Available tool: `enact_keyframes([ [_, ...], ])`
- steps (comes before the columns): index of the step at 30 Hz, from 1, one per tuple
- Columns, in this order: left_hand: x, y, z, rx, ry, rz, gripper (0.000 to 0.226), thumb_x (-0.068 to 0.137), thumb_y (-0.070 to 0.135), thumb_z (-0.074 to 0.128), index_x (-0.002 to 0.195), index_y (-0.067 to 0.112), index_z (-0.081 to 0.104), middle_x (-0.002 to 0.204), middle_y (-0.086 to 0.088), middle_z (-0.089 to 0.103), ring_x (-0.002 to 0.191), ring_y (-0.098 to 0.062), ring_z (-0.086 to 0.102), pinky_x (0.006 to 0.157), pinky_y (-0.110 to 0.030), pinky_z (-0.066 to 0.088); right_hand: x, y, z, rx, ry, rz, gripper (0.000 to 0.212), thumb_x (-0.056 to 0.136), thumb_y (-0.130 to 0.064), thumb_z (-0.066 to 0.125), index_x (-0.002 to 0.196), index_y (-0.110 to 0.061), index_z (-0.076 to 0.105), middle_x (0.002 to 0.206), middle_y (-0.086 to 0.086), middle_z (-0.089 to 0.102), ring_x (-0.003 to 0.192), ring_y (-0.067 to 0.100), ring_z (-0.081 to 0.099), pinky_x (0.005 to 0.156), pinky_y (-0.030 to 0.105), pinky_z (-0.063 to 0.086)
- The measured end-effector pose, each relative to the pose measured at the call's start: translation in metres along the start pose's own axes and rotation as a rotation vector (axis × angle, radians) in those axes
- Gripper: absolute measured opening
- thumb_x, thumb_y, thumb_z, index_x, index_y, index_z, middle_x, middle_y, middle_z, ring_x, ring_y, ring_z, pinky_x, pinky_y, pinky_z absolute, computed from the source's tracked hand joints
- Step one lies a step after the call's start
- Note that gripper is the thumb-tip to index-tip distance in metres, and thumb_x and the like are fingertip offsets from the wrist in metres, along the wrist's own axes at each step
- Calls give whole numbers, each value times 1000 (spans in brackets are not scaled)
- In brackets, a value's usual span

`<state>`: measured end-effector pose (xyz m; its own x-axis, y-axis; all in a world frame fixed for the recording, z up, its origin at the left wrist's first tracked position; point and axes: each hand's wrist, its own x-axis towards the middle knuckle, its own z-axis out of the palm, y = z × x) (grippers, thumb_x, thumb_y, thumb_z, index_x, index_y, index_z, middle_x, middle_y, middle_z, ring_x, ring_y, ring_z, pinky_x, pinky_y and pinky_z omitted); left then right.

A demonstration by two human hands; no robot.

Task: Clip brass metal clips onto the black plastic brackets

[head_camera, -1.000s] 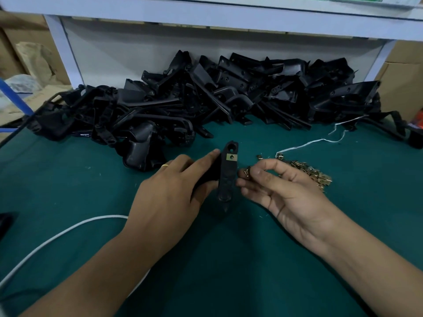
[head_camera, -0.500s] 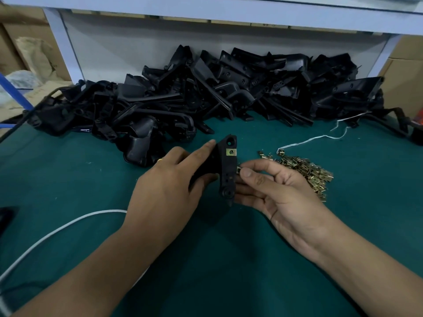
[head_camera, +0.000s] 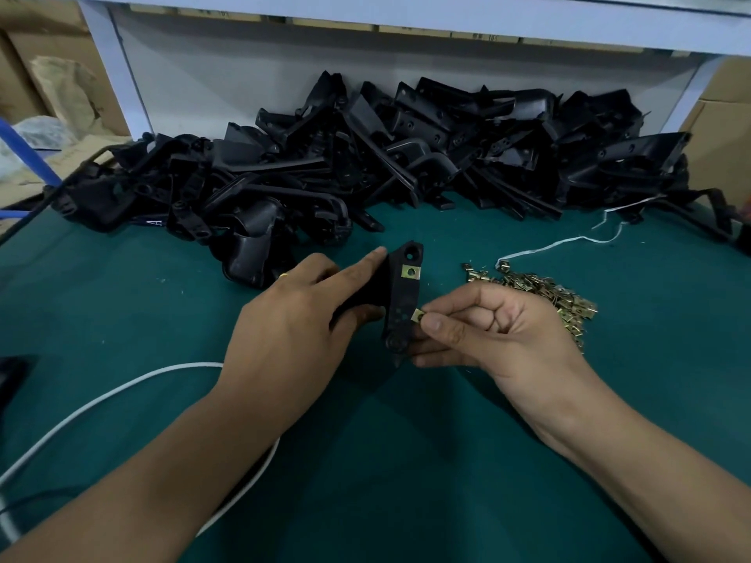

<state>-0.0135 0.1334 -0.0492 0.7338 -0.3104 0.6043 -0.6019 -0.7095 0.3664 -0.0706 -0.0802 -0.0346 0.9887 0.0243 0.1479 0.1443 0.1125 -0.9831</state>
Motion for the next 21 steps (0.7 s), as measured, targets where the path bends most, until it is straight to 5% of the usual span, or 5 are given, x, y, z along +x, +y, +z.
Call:
enact_keyframes([
  [10,1,0,4,-155,-37,48,55,93,33,71,144,44,54,97,12,56,86,-12,59,70,-42,55,-6,-4,1,16,-90,-26,22,82,-3,73,98,8,63,85,28,75,76,38,77,69,39,64],
  [14,1,-4,0,-408,-157,101,51,92,43,61,142,47,52,93,12,54,88,-15,60,73,-22,47,-9,-7,3,94,-194,-41,34,82,1,74,110,3,53,84,27,75,74,36,77,69,40,64],
  [21,0,1,1,-491,-211,157,51,92,44,65,143,42,58,96,8,57,89,-18,62,75,-19,46,-7,-2,8,151,-188,-114,53,69,6,83,110,5,49,78,25,73,59,38,71,58,41,60],
])
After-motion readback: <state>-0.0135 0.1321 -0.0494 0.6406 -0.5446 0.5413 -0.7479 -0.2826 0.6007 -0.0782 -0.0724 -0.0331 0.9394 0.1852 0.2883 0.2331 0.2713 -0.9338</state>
